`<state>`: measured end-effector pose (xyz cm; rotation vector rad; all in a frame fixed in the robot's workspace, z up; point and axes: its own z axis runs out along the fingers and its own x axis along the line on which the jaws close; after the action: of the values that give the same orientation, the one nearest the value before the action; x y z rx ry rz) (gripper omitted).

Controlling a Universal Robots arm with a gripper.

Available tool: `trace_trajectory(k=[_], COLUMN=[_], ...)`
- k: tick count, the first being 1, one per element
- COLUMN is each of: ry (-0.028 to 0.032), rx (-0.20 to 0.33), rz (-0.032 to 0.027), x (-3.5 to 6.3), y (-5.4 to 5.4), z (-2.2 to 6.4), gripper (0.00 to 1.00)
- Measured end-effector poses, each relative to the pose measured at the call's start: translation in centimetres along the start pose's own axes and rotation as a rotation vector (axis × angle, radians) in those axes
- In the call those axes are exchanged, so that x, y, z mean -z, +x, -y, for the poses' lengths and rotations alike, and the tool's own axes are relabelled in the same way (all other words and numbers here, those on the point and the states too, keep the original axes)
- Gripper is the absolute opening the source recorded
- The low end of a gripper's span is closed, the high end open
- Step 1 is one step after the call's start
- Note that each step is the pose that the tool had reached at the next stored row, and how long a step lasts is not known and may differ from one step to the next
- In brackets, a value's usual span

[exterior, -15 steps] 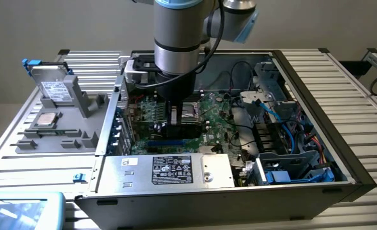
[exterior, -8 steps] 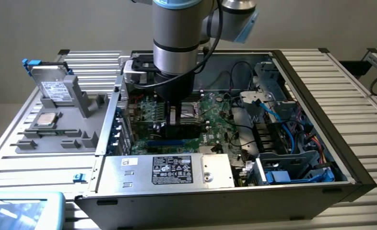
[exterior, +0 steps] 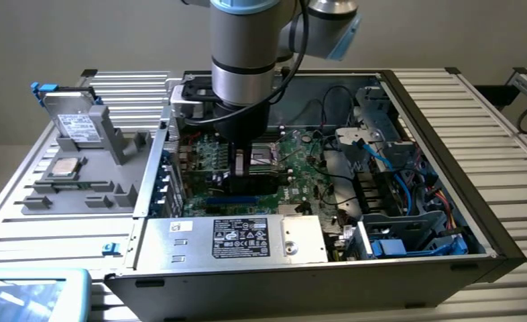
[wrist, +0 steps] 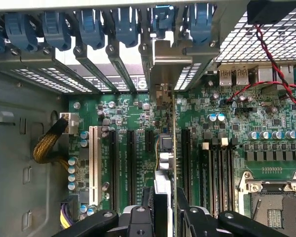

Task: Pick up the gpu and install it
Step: 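Insert the gpu into the slot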

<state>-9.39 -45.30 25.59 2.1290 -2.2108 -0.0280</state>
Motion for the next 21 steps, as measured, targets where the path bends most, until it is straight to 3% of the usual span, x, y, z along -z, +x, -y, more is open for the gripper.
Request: trace_trajectory(k=[21], ry=[0.0], rx=[0.0], rz=[0.0005], x=[-0.44], y=[-0.1], z=[-0.39], gripper=[0.29])
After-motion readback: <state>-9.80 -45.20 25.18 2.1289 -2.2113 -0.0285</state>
